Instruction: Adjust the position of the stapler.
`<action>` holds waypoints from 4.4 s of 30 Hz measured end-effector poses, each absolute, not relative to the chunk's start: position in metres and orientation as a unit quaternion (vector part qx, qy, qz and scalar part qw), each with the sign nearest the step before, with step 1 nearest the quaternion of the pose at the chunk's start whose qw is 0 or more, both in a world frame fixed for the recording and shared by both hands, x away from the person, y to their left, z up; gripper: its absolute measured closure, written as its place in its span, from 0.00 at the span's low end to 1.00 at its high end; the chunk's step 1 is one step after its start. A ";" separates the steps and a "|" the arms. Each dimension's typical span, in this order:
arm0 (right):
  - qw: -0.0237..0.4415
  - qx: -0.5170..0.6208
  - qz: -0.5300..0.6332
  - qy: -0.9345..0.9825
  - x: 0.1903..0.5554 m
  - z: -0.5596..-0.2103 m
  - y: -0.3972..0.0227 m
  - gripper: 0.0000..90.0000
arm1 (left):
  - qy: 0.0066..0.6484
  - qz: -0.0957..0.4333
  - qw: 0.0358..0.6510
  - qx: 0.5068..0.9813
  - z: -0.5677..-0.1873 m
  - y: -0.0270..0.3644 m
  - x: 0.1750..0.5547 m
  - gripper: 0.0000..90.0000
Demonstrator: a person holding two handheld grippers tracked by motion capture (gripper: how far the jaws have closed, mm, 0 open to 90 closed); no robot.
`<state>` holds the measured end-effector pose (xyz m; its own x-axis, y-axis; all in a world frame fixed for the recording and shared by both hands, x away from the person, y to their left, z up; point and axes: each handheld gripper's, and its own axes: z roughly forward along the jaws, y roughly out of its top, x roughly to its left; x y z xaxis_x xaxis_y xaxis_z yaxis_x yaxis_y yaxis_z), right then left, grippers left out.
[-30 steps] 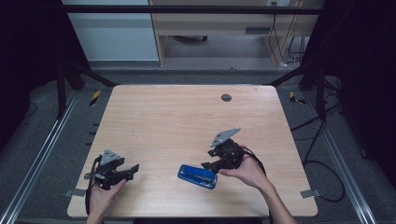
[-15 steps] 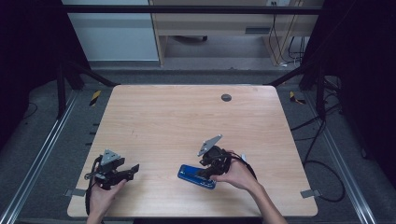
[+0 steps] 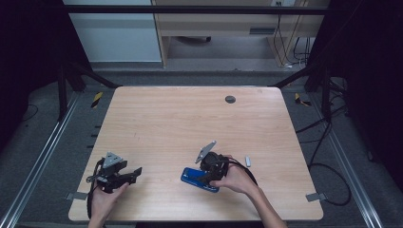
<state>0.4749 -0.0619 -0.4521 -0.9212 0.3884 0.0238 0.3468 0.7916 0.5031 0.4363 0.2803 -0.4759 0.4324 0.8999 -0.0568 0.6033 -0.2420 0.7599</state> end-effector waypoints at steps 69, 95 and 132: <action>0.019 0.078 0.228 0.970 0.465 -0.457 -0.077 0.63 | 0.485 0.197 0.366 0.769 -0.477 0.275 0.436 0.35; 0.026 0.031 0.222 0.974 0.467 -0.461 -0.071 0.73 | 0.486 0.196 0.365 0.770 -0.478 0.275 0.437 0.35; 0.109 0.221 0.428 0.869 0.452 -0.416 -0.133 0.55 | 0.469 0.200 0.363 0.780 -0.478 0.269 0.434 0.40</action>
<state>0.4518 -0.1328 -0.4159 -0.8789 0.4771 -0.0001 0.2906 0.5356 0.7929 0.4342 0.2688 -0.4775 0.4809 0.8763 -0.0289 0.5864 -0.2969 0.7536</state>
